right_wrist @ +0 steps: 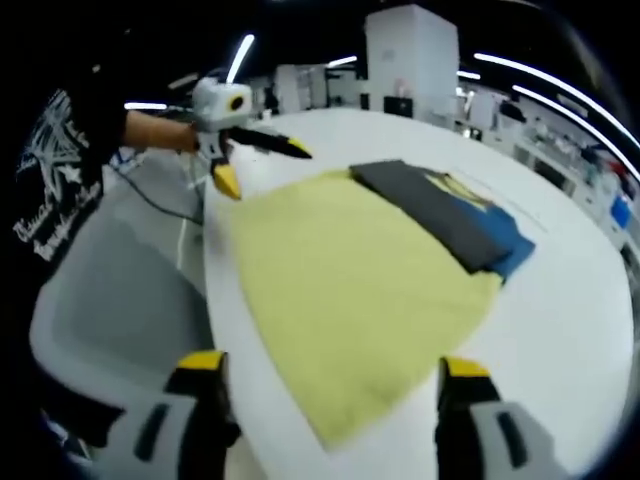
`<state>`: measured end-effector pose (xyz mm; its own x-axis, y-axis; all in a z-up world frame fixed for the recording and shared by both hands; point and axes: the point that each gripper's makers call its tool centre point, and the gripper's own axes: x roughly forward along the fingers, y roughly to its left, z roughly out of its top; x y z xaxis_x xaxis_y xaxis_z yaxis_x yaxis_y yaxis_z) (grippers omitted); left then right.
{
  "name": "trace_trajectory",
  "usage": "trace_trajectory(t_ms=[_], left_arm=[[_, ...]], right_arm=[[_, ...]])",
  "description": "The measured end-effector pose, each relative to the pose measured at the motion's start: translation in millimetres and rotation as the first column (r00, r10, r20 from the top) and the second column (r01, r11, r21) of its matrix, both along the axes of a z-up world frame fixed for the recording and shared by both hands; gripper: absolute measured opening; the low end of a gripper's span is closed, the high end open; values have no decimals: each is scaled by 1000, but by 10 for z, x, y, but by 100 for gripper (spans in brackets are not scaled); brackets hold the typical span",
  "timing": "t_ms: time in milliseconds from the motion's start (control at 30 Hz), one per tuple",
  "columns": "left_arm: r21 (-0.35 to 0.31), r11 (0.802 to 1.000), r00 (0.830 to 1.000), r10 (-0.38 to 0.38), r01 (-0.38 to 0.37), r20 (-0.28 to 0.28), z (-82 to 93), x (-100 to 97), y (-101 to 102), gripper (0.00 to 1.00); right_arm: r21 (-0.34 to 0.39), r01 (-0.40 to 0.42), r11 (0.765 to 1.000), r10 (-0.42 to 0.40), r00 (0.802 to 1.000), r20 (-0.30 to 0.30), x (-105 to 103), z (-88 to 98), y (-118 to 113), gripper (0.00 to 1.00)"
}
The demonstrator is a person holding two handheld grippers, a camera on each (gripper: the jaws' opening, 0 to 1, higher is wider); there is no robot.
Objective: Fold the garment on the visible template until the final outline fits inside the template.
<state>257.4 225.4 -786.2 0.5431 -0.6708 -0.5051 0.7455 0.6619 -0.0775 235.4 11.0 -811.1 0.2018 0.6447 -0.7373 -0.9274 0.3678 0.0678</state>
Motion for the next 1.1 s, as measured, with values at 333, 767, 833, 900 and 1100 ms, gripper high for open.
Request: trace_trajectory(t_ms=[333, 767, 833, 900, 1100], left_arm=[[72, 997, 997, -13, 19, -82, -273, -383, 179, 73], [151, 988, 992, -9, 28, -127, -452, -620, 409, 56], [178, 983, 992, -21, 44, -126, -477, -629, 440, 53], [221, 973, 991, -40, 68, -129, -516, -653, 487, 48], [241, 967, 991, -51, 79, -121, -556, -646, 566, 40]], right_arm=[[-61, -41, 997, 40, 999, -4, -93, -145, -54, 67], [-160, -77, 984, 79, 997, 6, -139, -301, -190, 45], [-190, -99, 977, 102, 995, 5, -154, -337, -224, 42], [-229, -113, 967, 120, 993, 17, -151, -383, -264, 40], [-228, -112, 967, 120, 993, 22, -147, -390, -251, 33]])
